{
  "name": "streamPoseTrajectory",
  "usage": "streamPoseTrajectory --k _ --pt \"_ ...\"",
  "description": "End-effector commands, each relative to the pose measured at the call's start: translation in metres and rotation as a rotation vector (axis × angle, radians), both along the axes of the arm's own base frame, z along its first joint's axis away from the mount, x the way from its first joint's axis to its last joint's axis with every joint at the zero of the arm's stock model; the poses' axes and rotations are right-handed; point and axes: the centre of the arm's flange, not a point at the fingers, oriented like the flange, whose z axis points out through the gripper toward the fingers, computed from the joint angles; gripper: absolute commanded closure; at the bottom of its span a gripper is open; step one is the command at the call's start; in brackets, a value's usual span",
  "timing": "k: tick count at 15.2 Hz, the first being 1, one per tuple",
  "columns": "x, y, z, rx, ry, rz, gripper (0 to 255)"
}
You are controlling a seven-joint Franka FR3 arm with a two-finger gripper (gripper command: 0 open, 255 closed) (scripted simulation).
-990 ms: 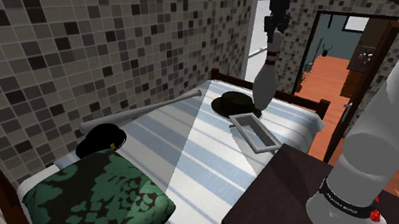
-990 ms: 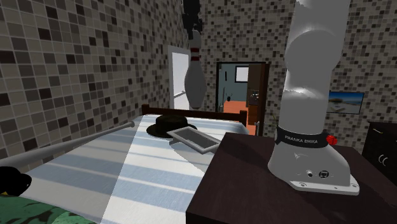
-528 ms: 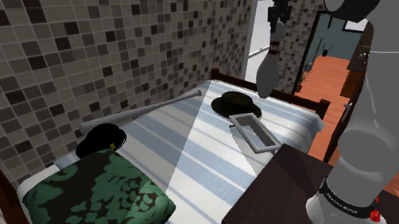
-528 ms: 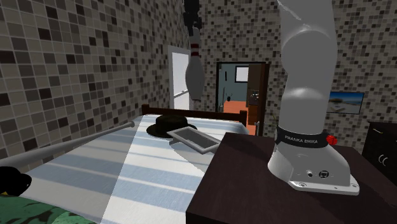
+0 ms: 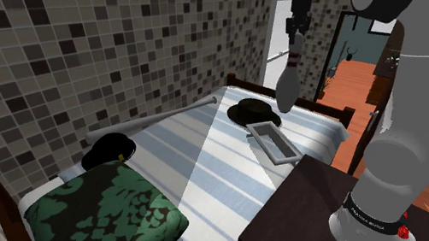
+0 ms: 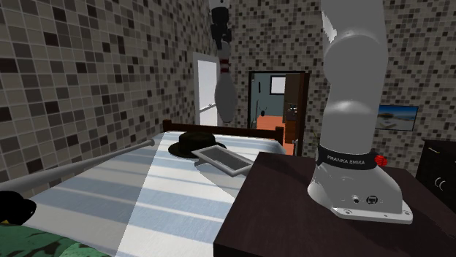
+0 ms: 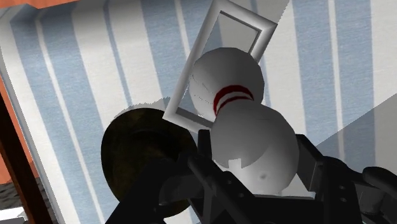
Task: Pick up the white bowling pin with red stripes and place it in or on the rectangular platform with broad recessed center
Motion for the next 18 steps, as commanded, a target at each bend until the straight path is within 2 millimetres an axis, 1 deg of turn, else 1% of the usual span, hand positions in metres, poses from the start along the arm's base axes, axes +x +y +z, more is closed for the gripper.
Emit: streamPoseTrajectory --k 1,18 --pt "0.000 0.000 -0.010 -0.002 -0.002 0.000 255" --pt "0.000 0.000 -0.099 -0.002 -0.002 0.000 255"
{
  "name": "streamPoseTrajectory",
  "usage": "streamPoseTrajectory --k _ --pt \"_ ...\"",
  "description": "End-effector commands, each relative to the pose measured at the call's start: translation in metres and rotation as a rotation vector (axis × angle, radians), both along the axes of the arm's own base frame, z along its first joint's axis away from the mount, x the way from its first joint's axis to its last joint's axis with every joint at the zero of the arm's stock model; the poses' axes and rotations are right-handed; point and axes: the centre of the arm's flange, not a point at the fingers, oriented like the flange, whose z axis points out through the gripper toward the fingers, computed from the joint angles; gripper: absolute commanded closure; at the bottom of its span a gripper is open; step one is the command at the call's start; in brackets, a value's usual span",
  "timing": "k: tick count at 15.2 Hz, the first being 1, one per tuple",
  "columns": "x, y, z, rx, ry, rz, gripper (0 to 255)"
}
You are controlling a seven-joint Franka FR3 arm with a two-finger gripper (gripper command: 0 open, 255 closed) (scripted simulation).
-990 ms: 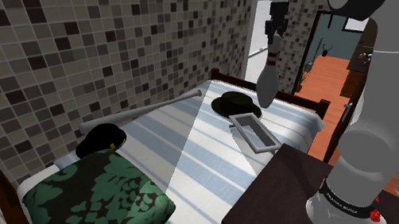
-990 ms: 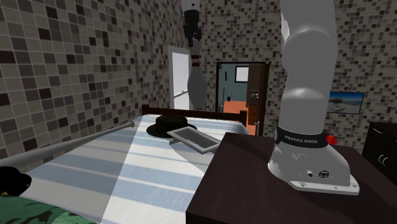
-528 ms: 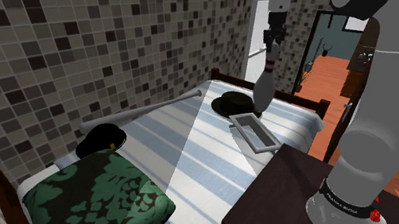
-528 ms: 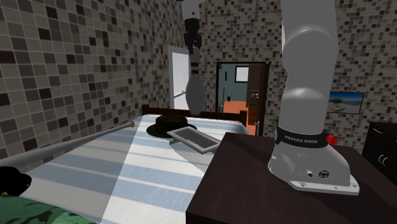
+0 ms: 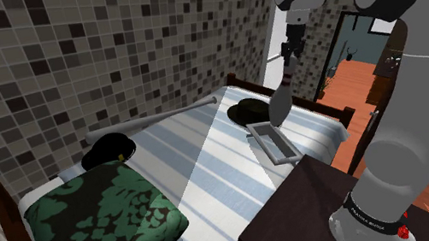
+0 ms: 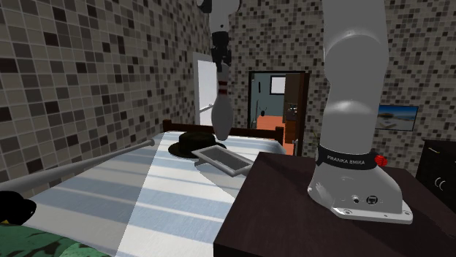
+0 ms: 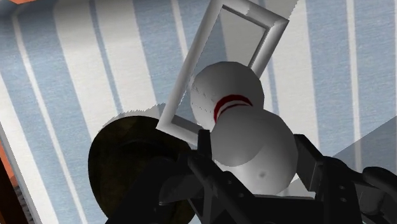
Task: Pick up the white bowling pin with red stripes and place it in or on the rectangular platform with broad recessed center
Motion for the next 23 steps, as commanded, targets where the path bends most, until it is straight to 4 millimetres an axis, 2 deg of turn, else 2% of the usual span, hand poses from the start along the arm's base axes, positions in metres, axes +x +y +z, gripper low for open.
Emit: streamPoseTrajectory --k 1,16,23 --pt "0.000 0.000 -0.010 -0.002 -0.002 0.000 255" --pt "0.000 0.000 -0.090 -0.002 -0.002 0.000 255" --pt "0.000 0.000 -0.090 -0.002 -0.002 0.000 255"
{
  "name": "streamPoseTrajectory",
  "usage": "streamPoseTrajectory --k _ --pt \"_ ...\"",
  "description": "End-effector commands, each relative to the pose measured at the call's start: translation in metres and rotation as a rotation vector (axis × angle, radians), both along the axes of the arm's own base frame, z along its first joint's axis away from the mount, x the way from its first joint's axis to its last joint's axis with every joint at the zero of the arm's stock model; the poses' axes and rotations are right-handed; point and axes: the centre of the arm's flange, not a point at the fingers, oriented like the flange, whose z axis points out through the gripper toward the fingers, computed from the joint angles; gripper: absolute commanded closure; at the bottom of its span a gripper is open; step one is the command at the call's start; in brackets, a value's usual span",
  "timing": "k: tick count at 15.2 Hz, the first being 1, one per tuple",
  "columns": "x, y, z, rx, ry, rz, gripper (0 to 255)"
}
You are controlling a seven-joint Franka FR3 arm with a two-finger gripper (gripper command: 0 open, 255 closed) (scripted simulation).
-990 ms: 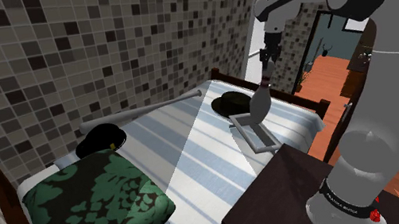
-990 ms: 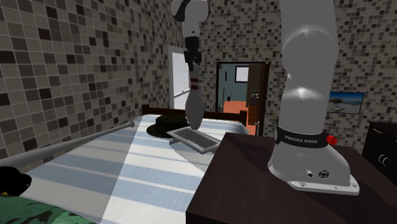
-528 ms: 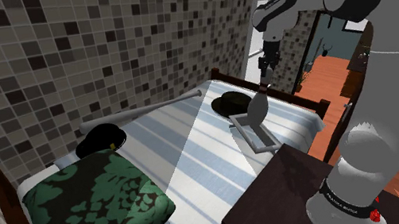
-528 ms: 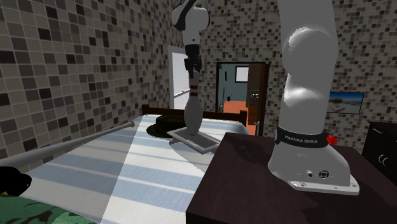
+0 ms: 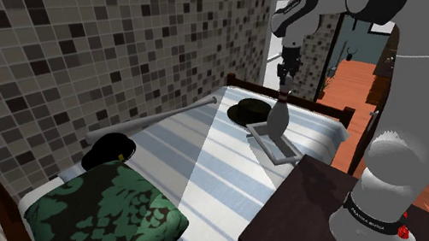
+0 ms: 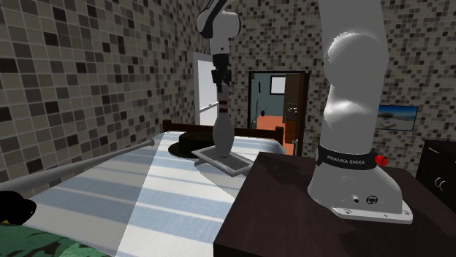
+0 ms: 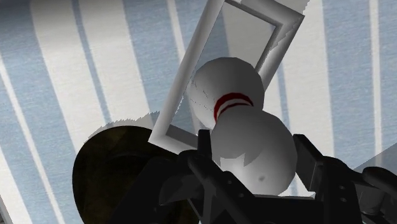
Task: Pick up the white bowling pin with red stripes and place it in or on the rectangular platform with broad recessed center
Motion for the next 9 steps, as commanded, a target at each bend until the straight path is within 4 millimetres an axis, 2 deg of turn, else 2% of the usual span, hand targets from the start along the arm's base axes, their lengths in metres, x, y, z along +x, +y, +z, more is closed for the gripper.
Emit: streamPoseTrajectory --k 1,2,7,9 --pt "0.000 0.000 0.001 -0.001 -0.002 0.000 255" --pt "0.000 0.000 0.001 -0.001 -0.002 0.000 0" --pt "0.000 0.000 0.001 -0.001 -0.002 0.000 0" --pt "0.002 0.000 0.027 -0.001 -0.002 0.000 0"
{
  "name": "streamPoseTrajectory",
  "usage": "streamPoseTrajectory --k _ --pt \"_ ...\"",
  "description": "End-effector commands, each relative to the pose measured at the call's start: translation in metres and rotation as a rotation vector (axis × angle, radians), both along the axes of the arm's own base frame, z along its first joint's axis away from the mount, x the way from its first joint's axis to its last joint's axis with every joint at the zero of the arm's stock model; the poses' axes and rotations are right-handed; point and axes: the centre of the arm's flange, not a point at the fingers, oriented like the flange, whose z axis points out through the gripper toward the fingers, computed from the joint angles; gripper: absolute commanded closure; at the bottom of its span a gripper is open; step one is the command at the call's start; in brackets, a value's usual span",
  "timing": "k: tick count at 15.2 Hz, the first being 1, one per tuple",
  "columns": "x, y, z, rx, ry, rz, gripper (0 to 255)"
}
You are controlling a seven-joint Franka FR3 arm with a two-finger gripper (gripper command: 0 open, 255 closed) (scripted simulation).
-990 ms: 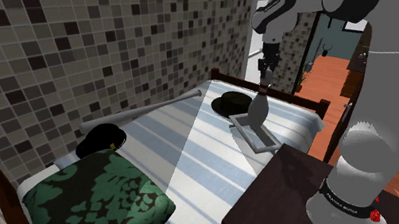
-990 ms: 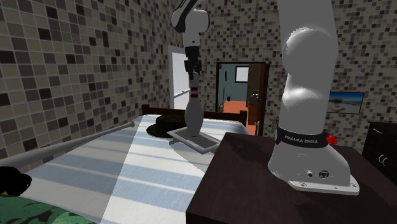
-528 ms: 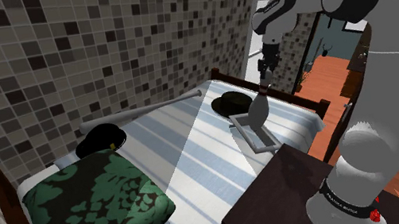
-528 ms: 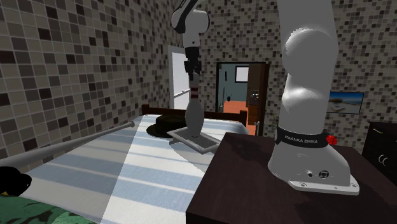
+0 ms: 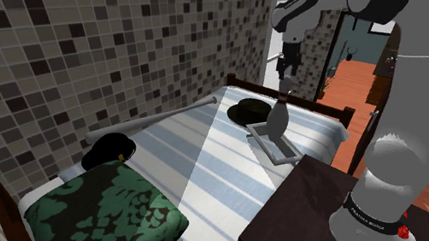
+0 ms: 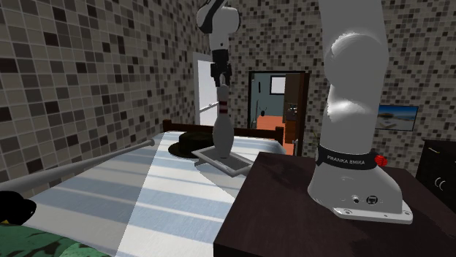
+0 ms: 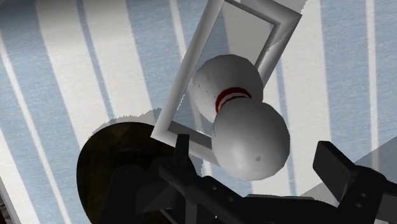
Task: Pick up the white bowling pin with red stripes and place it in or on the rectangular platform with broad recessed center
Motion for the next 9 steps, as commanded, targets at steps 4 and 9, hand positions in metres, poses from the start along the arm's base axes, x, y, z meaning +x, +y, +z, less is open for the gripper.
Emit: streamPoseTrajectory --k 4,9 --pt "0.002 0.001 0.032 0.001 0.001 0.000 0" --pt "0.002 0.001 0.032 0.001 0.001 0.000 0"
